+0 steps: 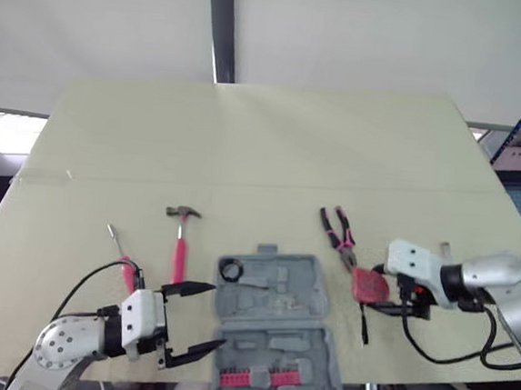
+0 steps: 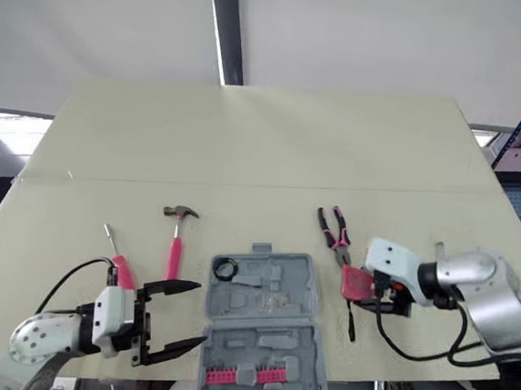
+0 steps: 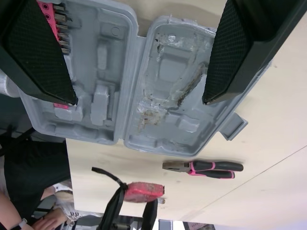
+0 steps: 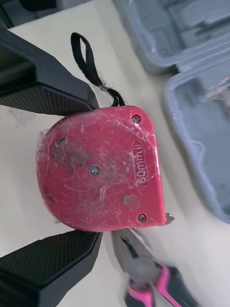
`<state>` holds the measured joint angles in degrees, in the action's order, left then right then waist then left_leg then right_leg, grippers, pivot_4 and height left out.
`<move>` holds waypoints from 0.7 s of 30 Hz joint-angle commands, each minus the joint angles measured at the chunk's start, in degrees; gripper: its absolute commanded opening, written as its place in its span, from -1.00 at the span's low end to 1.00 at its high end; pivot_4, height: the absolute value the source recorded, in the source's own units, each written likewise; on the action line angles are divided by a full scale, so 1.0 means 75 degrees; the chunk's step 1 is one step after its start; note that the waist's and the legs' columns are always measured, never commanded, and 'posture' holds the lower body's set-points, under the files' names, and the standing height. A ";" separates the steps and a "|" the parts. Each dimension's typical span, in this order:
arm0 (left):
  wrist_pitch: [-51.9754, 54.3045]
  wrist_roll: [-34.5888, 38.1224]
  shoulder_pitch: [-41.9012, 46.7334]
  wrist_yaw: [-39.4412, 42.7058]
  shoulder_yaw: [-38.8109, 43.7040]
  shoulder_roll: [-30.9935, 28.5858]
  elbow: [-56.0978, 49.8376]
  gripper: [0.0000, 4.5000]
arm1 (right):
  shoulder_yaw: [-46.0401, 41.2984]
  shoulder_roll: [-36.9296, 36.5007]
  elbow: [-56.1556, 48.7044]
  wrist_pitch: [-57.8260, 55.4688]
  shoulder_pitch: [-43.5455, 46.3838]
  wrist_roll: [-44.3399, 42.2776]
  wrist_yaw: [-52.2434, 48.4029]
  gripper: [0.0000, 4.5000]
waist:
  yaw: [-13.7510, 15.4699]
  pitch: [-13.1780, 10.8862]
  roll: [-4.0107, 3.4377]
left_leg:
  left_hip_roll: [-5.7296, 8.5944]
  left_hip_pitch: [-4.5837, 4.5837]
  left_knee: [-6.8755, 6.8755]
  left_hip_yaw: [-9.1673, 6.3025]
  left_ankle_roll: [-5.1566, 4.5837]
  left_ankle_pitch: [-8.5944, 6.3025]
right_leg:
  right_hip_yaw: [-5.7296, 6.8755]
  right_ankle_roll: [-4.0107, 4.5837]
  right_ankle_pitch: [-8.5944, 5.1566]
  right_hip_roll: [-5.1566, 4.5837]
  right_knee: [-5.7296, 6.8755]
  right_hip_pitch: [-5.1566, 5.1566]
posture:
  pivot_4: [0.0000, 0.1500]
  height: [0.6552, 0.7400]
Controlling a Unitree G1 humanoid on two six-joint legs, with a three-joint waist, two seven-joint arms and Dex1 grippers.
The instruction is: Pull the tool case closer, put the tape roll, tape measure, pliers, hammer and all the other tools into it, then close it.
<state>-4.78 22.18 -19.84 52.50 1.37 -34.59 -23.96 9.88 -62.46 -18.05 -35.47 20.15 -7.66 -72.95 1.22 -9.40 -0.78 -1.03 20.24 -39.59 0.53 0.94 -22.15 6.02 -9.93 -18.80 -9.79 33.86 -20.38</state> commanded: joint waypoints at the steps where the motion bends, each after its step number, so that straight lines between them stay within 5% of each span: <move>1: 0.0038 0.0125 -0.0215 -0.0137 0.0139 0.0053 -0.0252 1.00 | 0.1227 -0.0056 -0.0696 -0.1202 0.1198 0.0543 -0.0389 0.36 | -0.0013 0.0000 0.0000 | 0.0001 0.0002 0.0000 0.0001 0.0000 0.0000 | 0.0000 0.0000 0.0000 0.0000 -0.0002 -0.0001 | 1.00 0.91; 10: -0.0070 -0.0212 -0.0104 -0.0211 0.0062 0.0035 -0.0107 1.00 | 0.3893 0.1198 -0.0842 -0.2660 0.3482 0.1700 -0.0254 0.36 | -0.0015 -0.0001 0.0000 | 0.0003 0.0017 -0.0006 -0.0005 0.0001 0.0000 | 0.0002 0.0000 0.0000 -0.0001 0.0004 -0.0016 | 1.00 0.91; 21: -0.0080 -0.0350 -0.0298 -0.0613 0.0143 0.0297 -0.0165 1.00 | 0.5413 0.2035 -0.0137 -0.3114 0.4626 0.2505 -0.0164 0.36 | -0.0187 -0.0001 0.0000 | 0.0003 0.0019 -0.0004 -0.0010 0.0003 0.0000 | 0.0006 0.0000 0.0000 -0.0001 0.0013 -0.0025 | 1.00 0.91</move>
<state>-4.93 19.77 -21.41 48.31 1.85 -32.50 -23.93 50.03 -47.30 -19.10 -58.85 53.58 9.93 -74.60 -0.18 -9.40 -0.78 -1.01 20.38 -39.61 0.47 0.97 -22.15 6.07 -9.93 -18.80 -9.80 33.95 -20.57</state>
